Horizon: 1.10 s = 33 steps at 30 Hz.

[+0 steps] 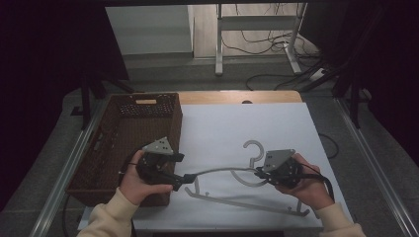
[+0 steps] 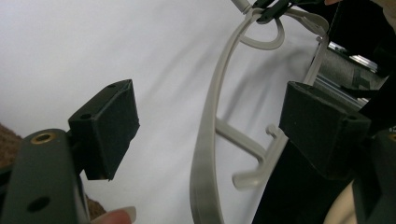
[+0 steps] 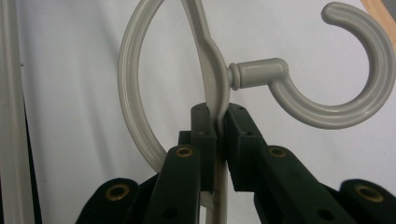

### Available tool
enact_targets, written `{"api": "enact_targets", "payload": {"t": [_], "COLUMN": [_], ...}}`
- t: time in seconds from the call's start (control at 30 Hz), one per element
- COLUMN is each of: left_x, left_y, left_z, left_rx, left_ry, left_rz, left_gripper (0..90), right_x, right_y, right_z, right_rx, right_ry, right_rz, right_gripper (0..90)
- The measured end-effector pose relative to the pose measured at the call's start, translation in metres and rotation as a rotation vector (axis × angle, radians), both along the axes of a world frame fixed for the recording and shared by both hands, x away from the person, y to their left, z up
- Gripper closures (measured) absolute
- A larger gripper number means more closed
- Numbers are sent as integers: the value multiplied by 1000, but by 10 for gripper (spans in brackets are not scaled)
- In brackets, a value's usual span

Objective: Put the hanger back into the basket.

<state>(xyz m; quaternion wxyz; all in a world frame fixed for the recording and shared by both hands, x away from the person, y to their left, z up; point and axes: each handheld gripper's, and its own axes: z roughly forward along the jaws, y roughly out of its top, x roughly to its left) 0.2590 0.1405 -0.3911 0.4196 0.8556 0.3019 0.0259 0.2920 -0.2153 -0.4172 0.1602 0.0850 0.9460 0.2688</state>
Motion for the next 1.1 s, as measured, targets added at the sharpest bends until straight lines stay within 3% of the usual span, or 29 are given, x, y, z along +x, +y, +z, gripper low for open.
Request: {"api": "enact_targets", "payload": {"t": [0.2,0.5,0.63,0.93,1.1], "left_x": [11,20,24,27,28], "left_y": [-22,-41,-52,-70,-76], "left_z": [2,-7,-12,-18,-20], "left_rx": [63,113,174,265,296], "left_ry": [20,55,73,98,113], "left_rz": [-54,-91,-134,-161,-172], "left_gripper": [196,221,245,289,372], "right_x": [-1,-3,-4,-8,-10], "right_y": [2,6,11,21,25], "right_z": [0,-1,-1,-1,0], "right_rx": [0,0,0,-5,-6], "right_ry": [-4,12,13,14,15], "right_rz": [9,21,35,61,75], "right_gripper": [819,819,819,819,819]}}
